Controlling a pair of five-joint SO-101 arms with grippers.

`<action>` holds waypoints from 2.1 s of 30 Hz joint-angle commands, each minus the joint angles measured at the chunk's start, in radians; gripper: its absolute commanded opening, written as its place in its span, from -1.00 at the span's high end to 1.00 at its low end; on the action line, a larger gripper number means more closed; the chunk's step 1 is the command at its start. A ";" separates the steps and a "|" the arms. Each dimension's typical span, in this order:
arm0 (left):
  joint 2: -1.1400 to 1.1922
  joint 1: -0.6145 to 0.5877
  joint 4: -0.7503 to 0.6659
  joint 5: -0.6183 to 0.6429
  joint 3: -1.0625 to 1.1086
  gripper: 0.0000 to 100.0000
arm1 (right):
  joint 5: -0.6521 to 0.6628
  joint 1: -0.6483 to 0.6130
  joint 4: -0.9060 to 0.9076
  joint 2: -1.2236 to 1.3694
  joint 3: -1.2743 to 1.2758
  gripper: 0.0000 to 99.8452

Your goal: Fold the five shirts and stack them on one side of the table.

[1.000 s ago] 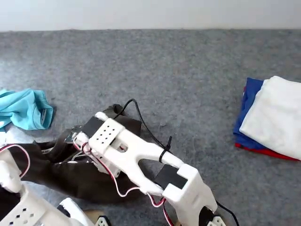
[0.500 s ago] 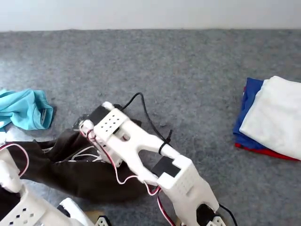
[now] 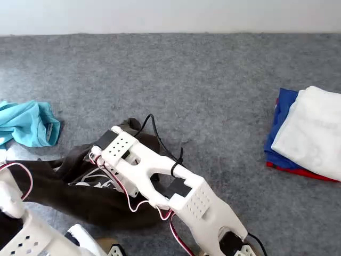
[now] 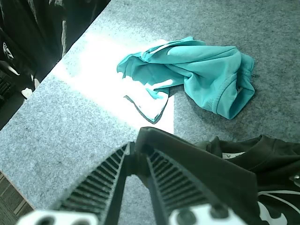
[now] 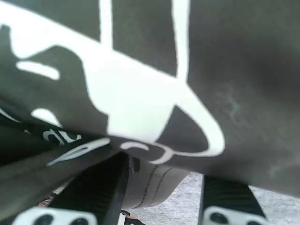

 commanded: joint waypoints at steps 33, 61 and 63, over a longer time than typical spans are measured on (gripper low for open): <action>0.000 0.388 -0.275 -0.003 0.081 0.97 | 0.298 0.599 0.042 -0.944 -0.048 0.98; -0.008 0.428 -0.120 -0.009 0.328 0.97 | 0.308 0.498 0.047 -1.472 0.890 0.94; -0.008 0.428 -0.120 -0.009 0.329 0.97 | 0.307 0.499 0.047 -1.518 0.937 0.81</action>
